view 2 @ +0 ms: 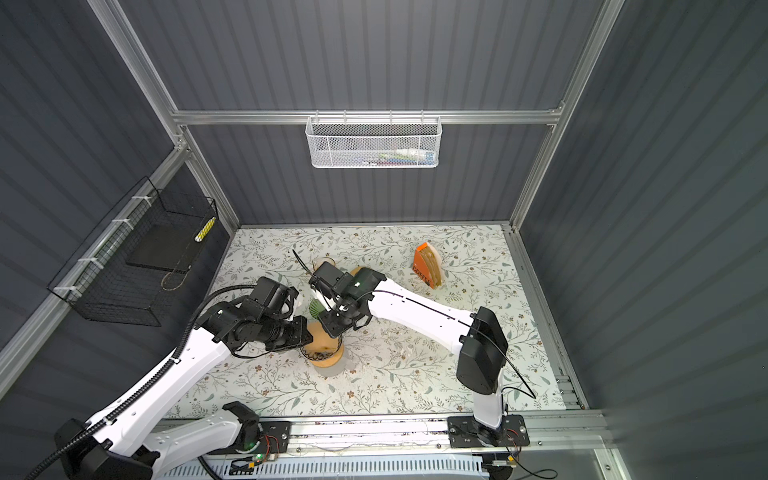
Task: Place the coffee filter in the dripper
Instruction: 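Press the filter down into the clear dripper with both grippers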
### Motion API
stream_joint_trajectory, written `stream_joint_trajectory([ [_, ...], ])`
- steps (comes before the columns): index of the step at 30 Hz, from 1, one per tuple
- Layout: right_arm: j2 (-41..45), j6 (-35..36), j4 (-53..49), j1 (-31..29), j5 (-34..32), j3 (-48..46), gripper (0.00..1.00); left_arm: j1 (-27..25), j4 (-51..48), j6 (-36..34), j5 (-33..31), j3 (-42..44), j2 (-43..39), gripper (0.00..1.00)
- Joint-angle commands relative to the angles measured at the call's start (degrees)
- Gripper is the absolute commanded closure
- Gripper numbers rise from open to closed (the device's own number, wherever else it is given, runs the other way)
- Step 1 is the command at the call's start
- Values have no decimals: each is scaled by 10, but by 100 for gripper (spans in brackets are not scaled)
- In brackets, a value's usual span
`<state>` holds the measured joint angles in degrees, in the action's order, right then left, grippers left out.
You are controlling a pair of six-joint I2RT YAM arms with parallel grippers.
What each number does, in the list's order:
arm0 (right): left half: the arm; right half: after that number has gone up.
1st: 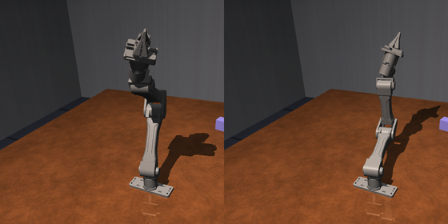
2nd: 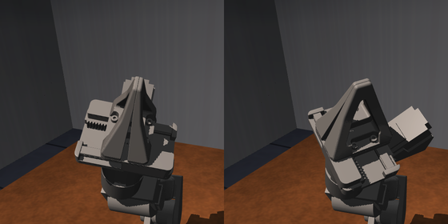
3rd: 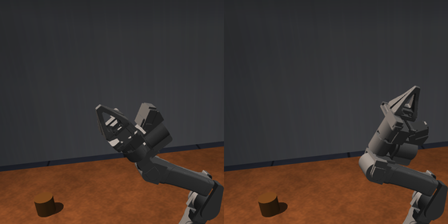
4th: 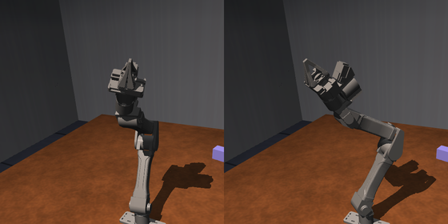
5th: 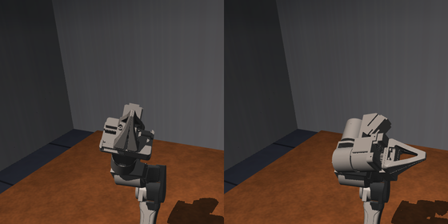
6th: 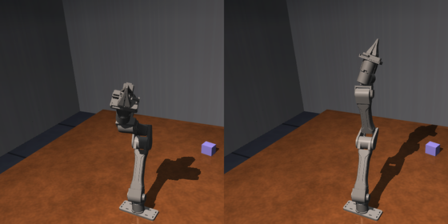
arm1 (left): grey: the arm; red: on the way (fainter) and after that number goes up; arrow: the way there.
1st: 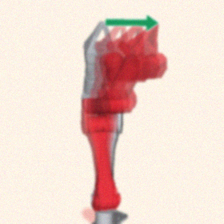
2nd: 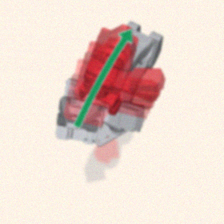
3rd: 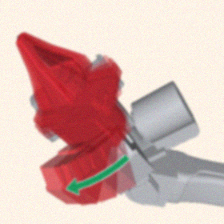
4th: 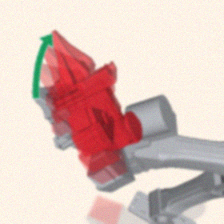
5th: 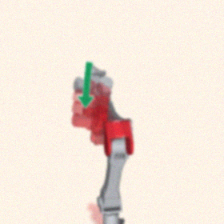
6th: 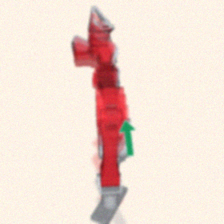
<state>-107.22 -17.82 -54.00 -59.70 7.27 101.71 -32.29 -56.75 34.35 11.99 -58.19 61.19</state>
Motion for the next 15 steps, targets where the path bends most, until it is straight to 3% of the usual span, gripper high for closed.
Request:
stream_joint_trajectory([
  [1, 9, 0, -10, -4, -9, 7, 90, -4, -10, 6, 6, -1, -13, 88],
  [15, -3, -5, -2, -4, -19, -7, 94, -4, 10, 9, 6, 26, -14, 89],
])
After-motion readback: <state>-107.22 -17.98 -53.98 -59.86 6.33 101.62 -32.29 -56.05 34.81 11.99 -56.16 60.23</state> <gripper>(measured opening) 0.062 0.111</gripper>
